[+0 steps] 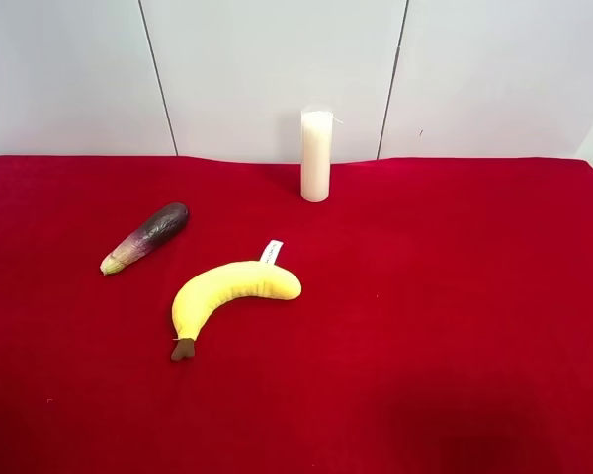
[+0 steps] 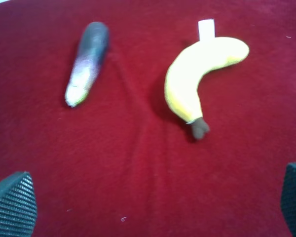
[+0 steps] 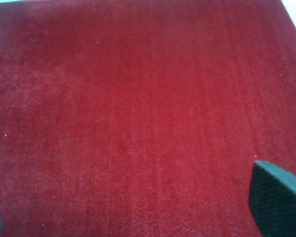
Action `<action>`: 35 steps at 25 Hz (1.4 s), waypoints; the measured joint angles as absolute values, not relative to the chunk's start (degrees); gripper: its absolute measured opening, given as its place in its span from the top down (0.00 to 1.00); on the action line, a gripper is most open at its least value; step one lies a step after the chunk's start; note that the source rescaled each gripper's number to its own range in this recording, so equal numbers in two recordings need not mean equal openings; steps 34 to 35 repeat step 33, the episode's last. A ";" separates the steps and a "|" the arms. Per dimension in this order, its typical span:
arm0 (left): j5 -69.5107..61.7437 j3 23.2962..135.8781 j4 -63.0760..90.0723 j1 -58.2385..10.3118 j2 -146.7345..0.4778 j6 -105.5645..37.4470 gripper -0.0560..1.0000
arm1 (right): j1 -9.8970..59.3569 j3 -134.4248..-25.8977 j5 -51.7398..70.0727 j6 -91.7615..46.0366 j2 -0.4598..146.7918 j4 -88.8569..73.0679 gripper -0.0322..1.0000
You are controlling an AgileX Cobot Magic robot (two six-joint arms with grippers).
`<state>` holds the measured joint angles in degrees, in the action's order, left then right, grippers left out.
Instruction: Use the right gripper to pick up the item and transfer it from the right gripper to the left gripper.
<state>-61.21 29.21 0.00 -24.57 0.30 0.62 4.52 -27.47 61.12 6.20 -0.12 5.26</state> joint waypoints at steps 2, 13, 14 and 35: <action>-61.21 29.21 0.00 -19.89 0.30 0.62 0.00 | 2.41 -27.47 61.12 6.20 -0.12 5.26 0.00; -61.21 29.21 0.00 1.73 0.30 0.62 0.00 | -2.07 -27.47 61.12 6.20 -0.12 5.26 0.00; -61.21 29.21 0.00 2.00 0.30 0.62 0.00 | -2.07 -27.47 61.12 6.20 -0.12 5.26 0.00; -61.21 29.21 0.00 2.17 0.30 0.62 0.00 | -2.07 -27.47 61.12 6.20 -0.12 5.26 0.00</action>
